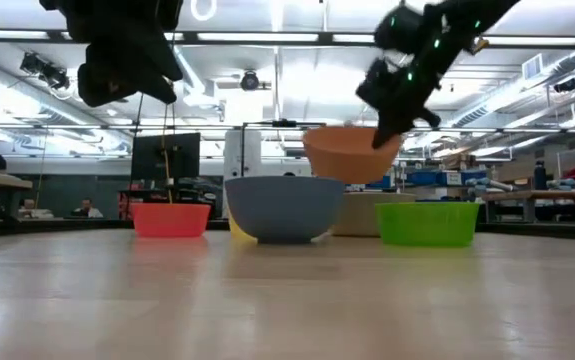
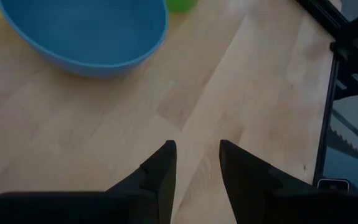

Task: Nest bowls inside each other
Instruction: Stack the orange bowl on top of the grey bowl

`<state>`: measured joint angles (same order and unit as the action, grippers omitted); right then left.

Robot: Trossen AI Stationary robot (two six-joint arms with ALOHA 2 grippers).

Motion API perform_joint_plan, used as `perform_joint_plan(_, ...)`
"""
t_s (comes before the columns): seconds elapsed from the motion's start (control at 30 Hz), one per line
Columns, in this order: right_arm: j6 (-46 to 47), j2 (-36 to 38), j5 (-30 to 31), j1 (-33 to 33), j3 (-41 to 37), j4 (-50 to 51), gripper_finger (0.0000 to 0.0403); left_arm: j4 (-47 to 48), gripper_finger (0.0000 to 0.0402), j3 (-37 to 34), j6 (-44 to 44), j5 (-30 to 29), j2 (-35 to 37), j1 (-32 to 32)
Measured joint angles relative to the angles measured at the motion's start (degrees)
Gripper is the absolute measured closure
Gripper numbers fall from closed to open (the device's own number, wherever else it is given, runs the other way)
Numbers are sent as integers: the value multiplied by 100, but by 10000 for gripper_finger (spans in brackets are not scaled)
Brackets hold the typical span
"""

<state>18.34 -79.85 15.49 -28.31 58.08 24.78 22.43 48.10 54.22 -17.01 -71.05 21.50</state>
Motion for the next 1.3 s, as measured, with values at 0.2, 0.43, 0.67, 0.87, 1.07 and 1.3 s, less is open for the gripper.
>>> perform_joint_plan(0.2,-110,-641,-662,-484,0,9,401,7,270,0,-2,-55,0,0)
perform_joint_plan(0.43,-196,-908,-699,-417,0,10,328,16,270,0,-31,-131,-1,0)
perform_joint_plan(0.67,-145,-334,-713,-285,-2,261,229,18,270,0,-209,-361,0,-4)
perform_joint_plan(0.87,-54,470,-88,-100,-2,293,198,5,270,0,-676,-985,-1,-11)
perform_joint_plan(1.07,9,314,84,-36,-78,186,214,-179,270,0,-756,-1247,0,-11)
perform_joint_plan(1.3,240,-522,66,17,-685,-154,239,-238,270,0,-754,-1239,0,-11)
